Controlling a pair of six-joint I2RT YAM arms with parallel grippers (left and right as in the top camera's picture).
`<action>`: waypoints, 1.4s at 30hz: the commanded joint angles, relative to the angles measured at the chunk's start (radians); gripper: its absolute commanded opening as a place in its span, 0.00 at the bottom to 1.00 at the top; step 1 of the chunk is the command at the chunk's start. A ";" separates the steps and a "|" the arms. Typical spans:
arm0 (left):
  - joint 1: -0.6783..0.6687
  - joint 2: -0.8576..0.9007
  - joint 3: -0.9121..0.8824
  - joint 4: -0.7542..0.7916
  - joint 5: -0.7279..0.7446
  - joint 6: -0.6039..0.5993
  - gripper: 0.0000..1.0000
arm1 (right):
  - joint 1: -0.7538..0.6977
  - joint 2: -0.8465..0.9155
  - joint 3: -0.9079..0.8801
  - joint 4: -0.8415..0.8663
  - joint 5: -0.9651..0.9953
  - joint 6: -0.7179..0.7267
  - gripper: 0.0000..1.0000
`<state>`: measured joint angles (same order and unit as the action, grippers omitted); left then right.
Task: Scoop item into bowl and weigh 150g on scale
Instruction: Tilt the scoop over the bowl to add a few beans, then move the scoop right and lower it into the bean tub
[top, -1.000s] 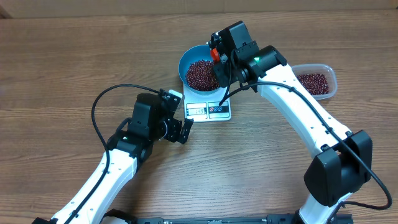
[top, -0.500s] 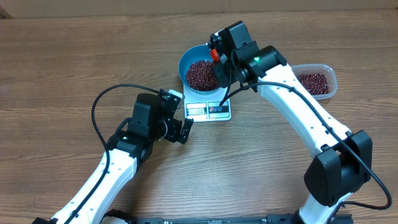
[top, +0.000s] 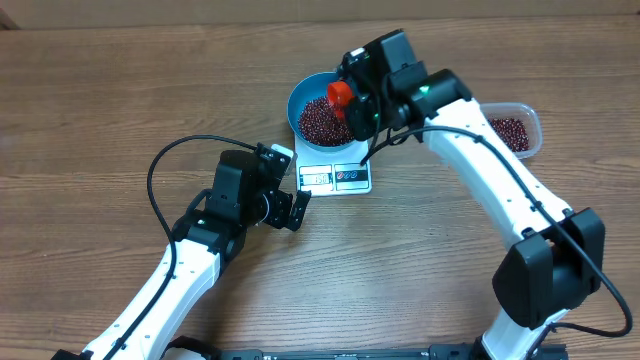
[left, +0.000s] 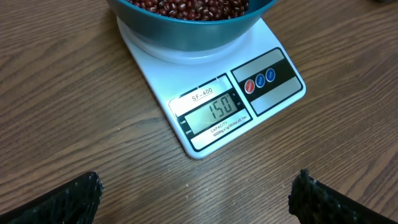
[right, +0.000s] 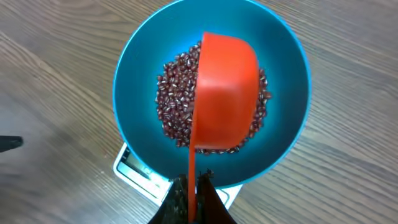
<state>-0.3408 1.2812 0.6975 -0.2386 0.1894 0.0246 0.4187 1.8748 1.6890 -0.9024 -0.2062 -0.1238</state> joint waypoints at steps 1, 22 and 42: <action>-0.002 0.006 -0.004 0.004 -0.006 -0.010 1.00 | -0.071 -0.018 0.033 0.004 -0.251 0.021 0.04; -0.002 0.006 -0.004 0.004 -0.006 -0.010 1.00 | -0.750 -0.114 0.033 -0.186 -0.689 -0.023 0.04; -0.002 0.006 -0.004 0.004 -0.006 -0.010 1.00 | -0.373 -0.098 0.033 -0.353 0.675 0.162 0.04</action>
<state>-0.3408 1.2812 0.6975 -0.2386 0.1890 0.0246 0.0078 1.7870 1.6966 -1.2495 0.2653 -0.0120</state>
